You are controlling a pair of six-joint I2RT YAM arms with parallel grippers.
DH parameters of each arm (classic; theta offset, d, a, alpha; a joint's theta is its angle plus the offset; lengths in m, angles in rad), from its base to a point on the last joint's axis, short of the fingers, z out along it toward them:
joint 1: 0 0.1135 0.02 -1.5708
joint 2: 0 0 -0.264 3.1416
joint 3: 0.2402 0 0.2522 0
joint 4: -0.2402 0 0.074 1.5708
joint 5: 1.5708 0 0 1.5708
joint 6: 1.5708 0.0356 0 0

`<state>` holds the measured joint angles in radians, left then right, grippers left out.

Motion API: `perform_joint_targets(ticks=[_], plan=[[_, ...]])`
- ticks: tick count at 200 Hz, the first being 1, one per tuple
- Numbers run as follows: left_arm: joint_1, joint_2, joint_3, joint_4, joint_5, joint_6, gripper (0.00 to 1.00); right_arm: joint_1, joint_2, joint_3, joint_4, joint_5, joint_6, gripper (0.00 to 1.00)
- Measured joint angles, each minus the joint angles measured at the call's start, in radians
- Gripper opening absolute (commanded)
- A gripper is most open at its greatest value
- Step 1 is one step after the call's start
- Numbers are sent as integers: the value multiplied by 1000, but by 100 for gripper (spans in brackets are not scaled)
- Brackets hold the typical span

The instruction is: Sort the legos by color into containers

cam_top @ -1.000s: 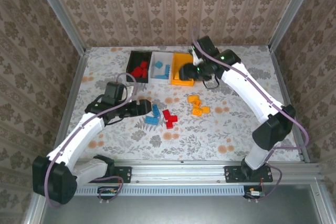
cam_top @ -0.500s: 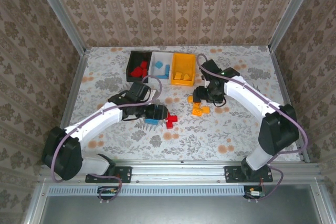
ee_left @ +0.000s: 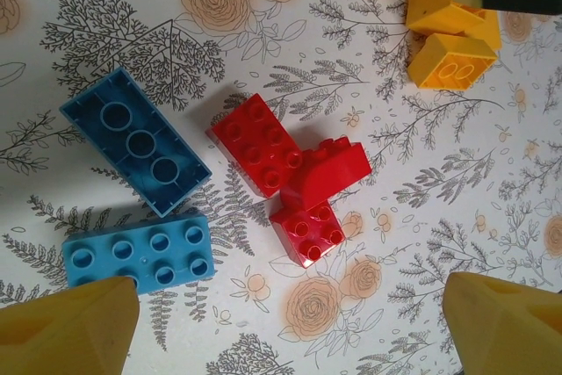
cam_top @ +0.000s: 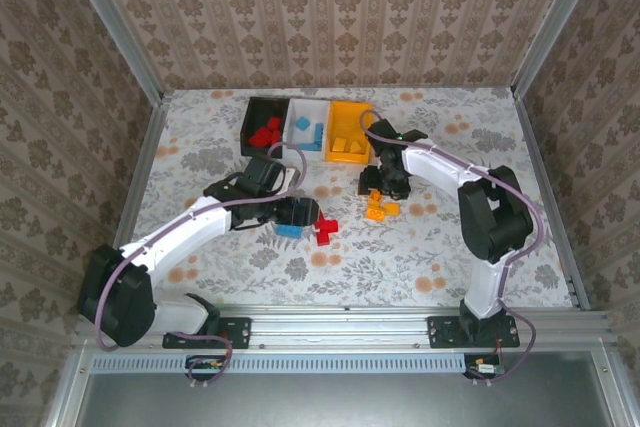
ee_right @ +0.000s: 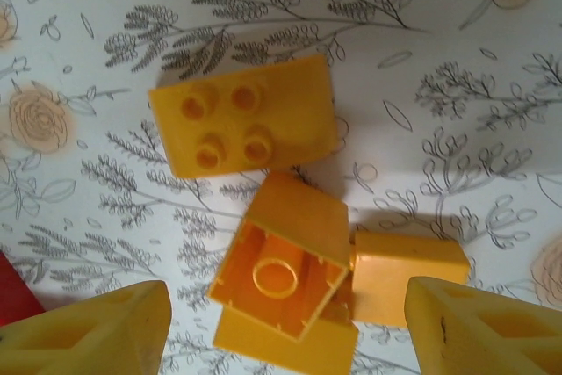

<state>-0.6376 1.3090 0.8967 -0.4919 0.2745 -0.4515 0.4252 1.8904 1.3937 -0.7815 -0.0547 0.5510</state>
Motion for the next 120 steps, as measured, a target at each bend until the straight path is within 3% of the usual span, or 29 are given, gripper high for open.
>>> perform_joint_targets(ticks=[67, 120], plan=[[37, -44, -50, 7, 1, -4, 91, 0, 99, 45, 16, 7, 10, 63], [39, -48, -53, 13, 1, -5, 92, 0, 125, 47, 24, 23, 26, 45]])
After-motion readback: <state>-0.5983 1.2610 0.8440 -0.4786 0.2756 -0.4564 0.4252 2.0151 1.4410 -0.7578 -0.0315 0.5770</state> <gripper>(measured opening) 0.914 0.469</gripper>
